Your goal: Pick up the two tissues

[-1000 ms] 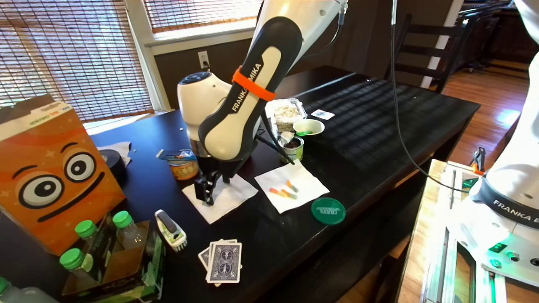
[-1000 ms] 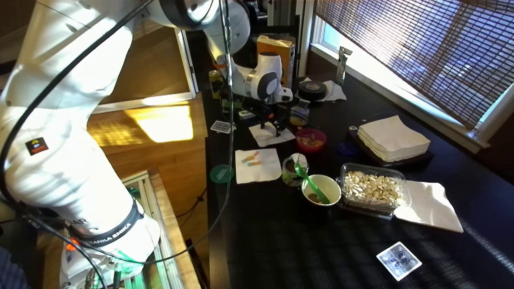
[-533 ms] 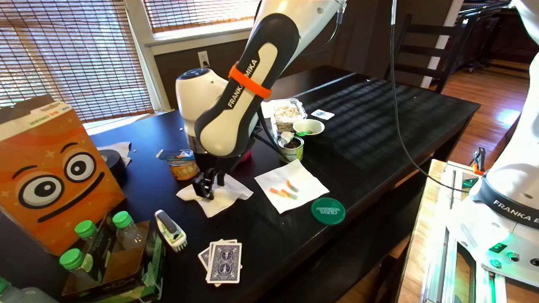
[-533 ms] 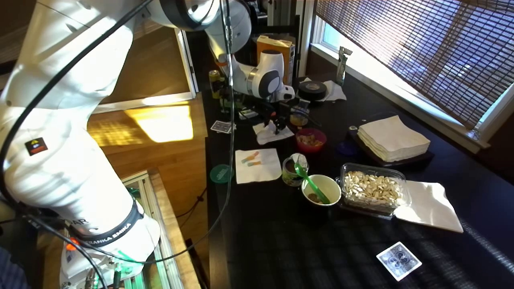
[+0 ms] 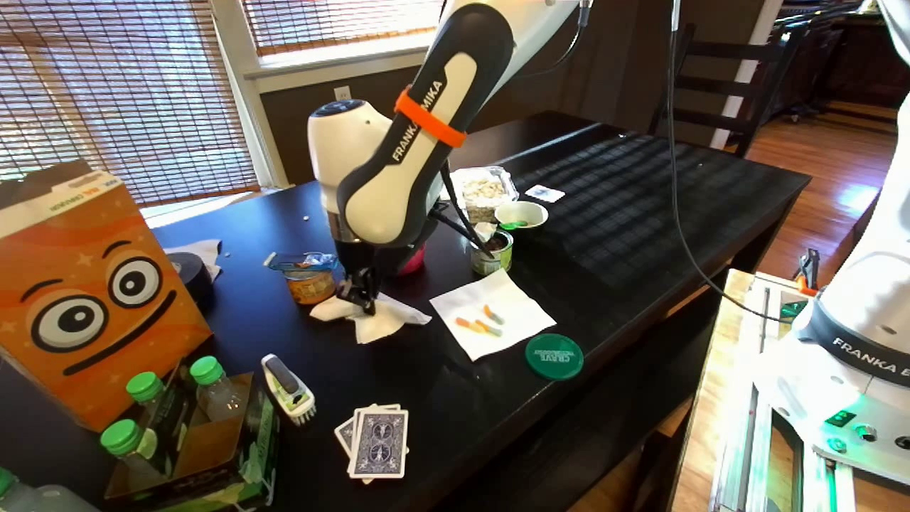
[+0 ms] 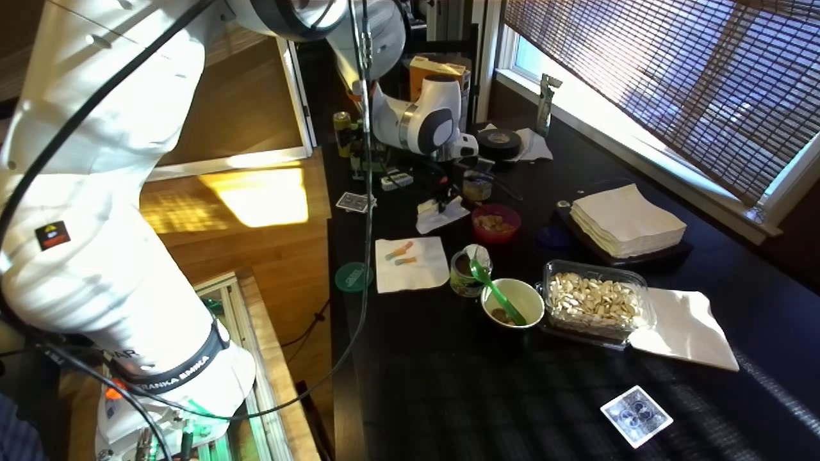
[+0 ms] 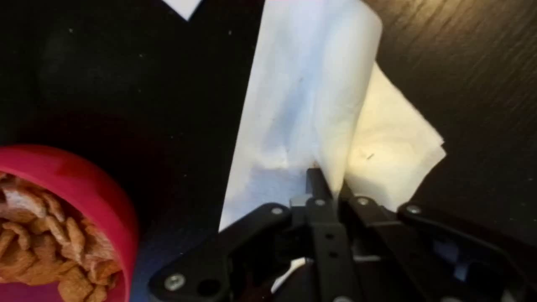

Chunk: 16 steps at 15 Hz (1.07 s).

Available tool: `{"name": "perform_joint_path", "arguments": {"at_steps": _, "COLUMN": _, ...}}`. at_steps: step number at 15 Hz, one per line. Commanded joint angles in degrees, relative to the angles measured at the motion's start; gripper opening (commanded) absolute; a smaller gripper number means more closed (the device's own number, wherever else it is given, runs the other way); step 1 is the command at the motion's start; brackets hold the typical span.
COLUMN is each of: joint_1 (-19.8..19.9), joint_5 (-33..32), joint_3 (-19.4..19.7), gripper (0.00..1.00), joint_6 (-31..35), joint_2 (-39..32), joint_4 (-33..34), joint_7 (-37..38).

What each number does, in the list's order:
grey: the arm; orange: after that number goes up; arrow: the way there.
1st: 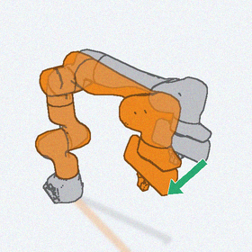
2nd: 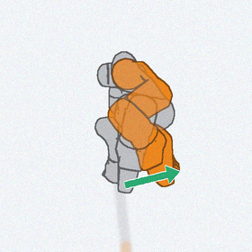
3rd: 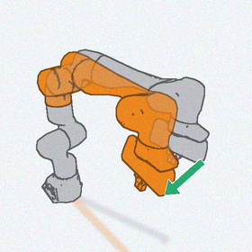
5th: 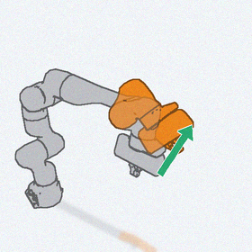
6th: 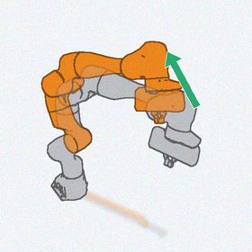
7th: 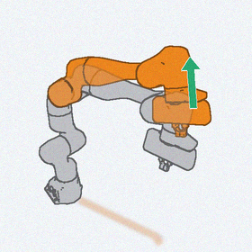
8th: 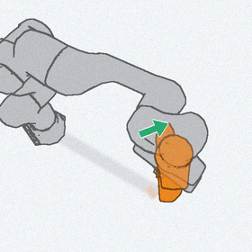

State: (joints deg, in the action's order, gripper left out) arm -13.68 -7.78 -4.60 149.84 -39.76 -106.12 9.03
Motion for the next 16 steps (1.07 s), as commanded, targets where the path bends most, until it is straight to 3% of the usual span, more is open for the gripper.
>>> {"name": "perform_joint_path", "arguments": {"at_steps": 1, "joint_1": 2.29, "joint_5": 2.4, "joint_3": -1.36, "gripper": 0.0, "joint_6": 0.38, "joint_2": 6.5, "joint_4": -6.91, "joint_7": -3.13}}
{"name": "perform_joint_path", "arguments": {"at_steps": 12, "joint_1": 5.23, "joint_5": 11.67, "joint_3": -6.59, "gripper": 0.01, "joint_6": -1.57, "joint_2": 22.65, "joint_4": -24.17, "joint_7": -6.82}}
{"name": "perform_joint_path", "arguments": {"at_steps": 16, "joint_1": 3.79, "joint_5": 11.81, "joint_3": -5.28, "gripper": 0.01, "joint_6": -1.67, "joint_2": 25.98, "joint_4": -30.25, "joint_7": -2.45}}
